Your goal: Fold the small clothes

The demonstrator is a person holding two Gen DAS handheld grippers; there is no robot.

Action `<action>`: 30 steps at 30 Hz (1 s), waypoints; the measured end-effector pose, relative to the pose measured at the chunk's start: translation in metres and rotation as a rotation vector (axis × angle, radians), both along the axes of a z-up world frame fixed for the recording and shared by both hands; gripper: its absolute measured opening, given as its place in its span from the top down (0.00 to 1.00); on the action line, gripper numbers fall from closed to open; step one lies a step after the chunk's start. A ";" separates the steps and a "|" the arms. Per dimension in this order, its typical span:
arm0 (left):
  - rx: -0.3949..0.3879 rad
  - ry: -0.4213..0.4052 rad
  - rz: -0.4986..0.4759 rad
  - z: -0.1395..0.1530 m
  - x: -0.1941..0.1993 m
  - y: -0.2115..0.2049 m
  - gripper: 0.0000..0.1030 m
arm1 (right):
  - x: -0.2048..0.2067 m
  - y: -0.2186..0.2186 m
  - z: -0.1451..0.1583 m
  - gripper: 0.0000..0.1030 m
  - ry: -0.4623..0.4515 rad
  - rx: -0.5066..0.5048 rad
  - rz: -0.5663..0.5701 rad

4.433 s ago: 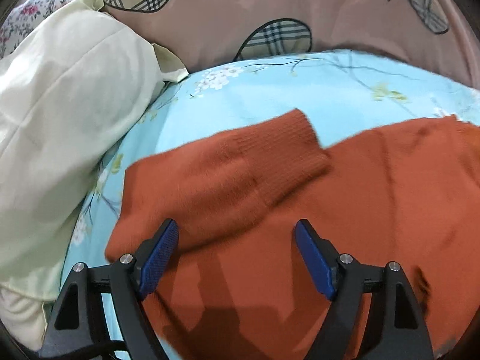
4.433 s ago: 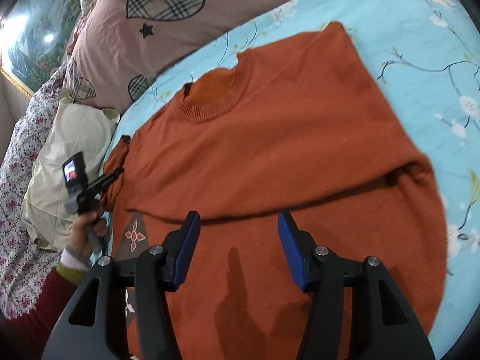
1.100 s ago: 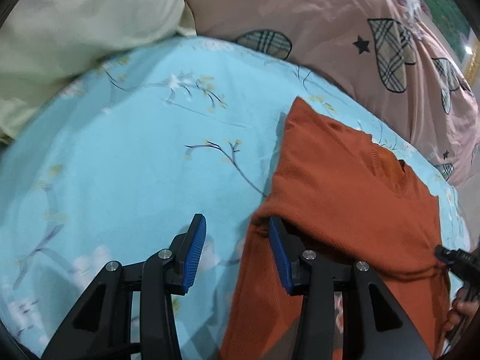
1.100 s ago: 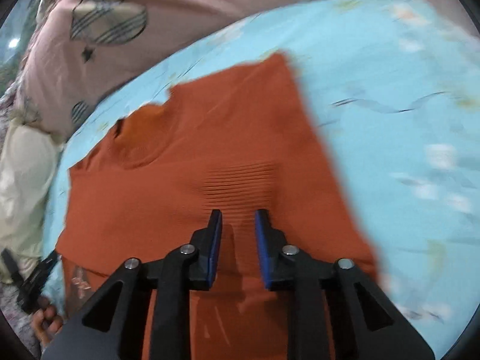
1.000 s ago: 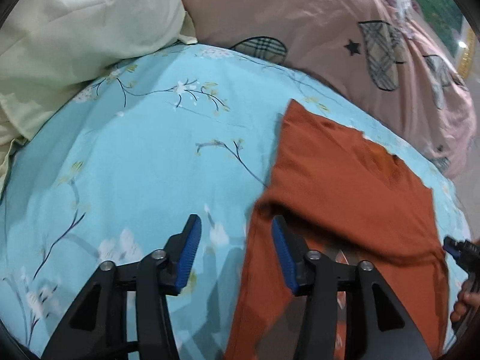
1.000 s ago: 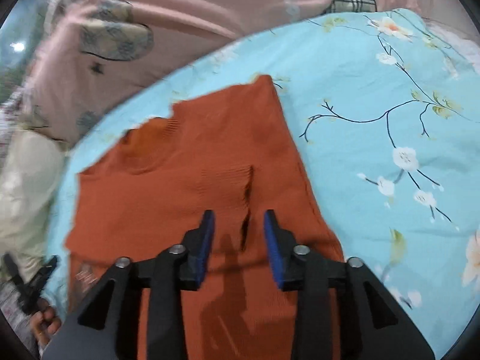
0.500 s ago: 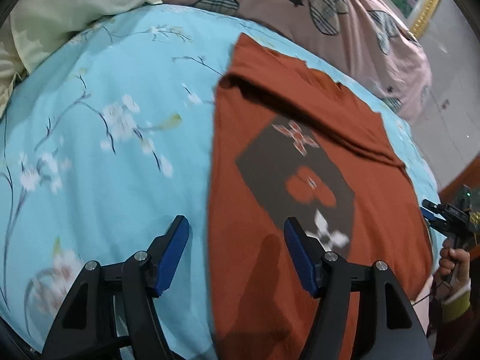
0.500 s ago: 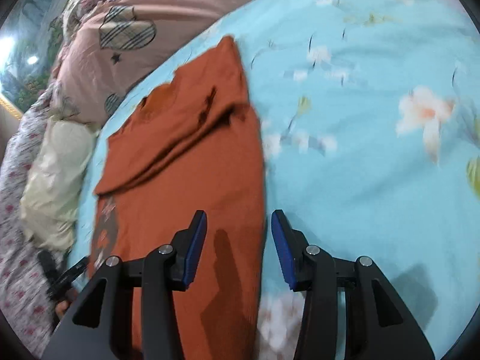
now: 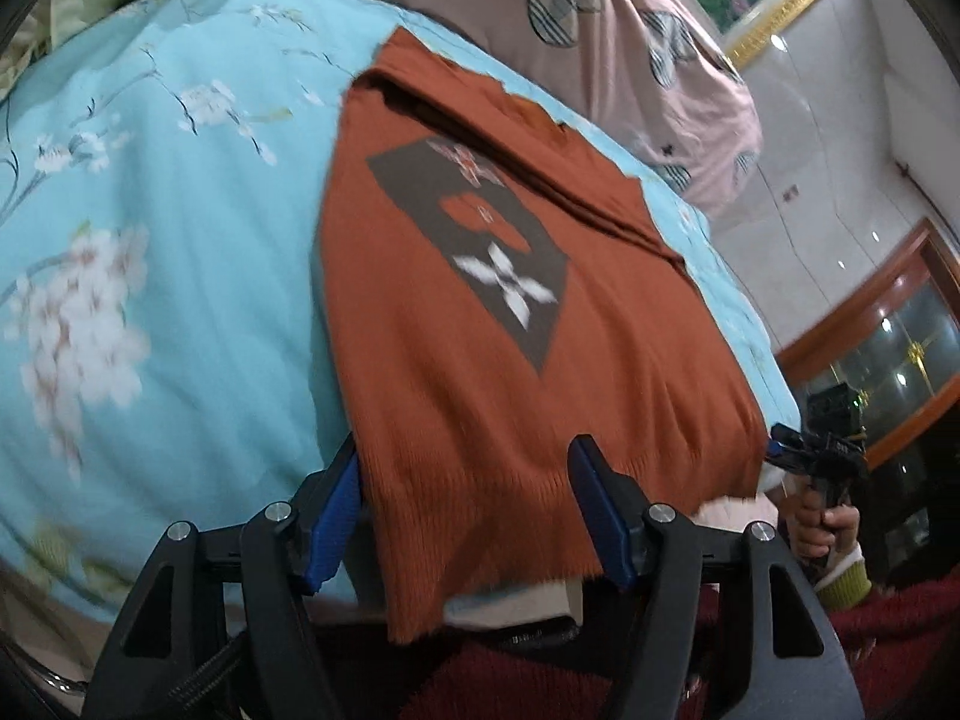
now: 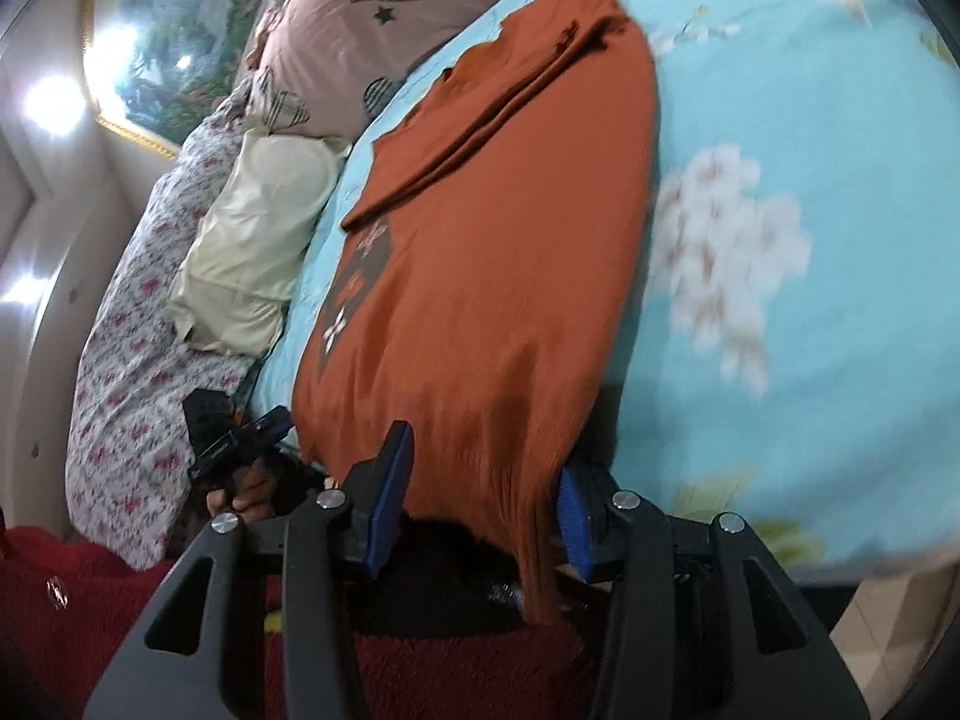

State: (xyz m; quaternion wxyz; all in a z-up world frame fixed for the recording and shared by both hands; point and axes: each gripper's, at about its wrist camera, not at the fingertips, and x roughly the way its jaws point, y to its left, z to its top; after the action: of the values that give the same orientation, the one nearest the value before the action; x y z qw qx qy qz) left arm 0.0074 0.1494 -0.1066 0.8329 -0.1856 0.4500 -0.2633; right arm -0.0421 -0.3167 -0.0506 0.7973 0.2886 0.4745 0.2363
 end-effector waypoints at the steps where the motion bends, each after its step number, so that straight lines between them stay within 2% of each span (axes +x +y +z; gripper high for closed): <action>1: 0.002 0.009 -0.016 -0.002 -0.002 0.000 0.39 | -0.002 0.003 -0.001 0.53 -0.005 -0.003 0.012; 2: 0.011 0.021 -0.040 -0.005 -0.004 -0.003 0.48 | -0.004 0.009 -0.003 0.53 -0.012 -0.009 0.030; 5: 0.036 0.049 -0.058 -0.014 -0.003 -0.003 0.61 | -0.005 0.022 -0.008 0.53 -0.027 -0.029 0.074; 10: -0.012 0.059 -0.057 -0.017 -0.002 0.004 0.64 | -0.008 0.023 -0.017 0.56 -0.047 -0.007 0.078; 12: -0.001 0.051 -0.063 -0.016 -0.002 0.004 0.71 | -0.011 0.018 -0.018 0.64 -0.058 0.008 0.054; 14: 0.016 0.034 -0.073 -0.015 -0.003 0.003 0.95 | -0.013 0.014 -0.016 0.90 -0.063 0.014 0.031; 18: 0.036 -0.041 -0.063 0.001 -0.010 0.002 0.95 | -0.018 0.005 -0.002 0.92 -0.105 0.029 0.003; 24: -0.049 -0.145 0.016 0.043 -0.015 0.012 0.95 | -0.016 -0.002 0.033 0.92 -0.193 0.071 -0.018; 30: -0.082 -0.250 0.079 0.086 0.009 0.012 0.95 | 0.011 -0.009 0.071 0.93 -0.285 0.063 -0.050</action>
State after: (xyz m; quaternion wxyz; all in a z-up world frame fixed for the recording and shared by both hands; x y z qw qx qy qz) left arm 0.0160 0.1612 -0.0203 0.8839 -0.2028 0.3241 -0.2694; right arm -0.0310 -0.3257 0.0202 0.8527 0.2887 0.3417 0.2698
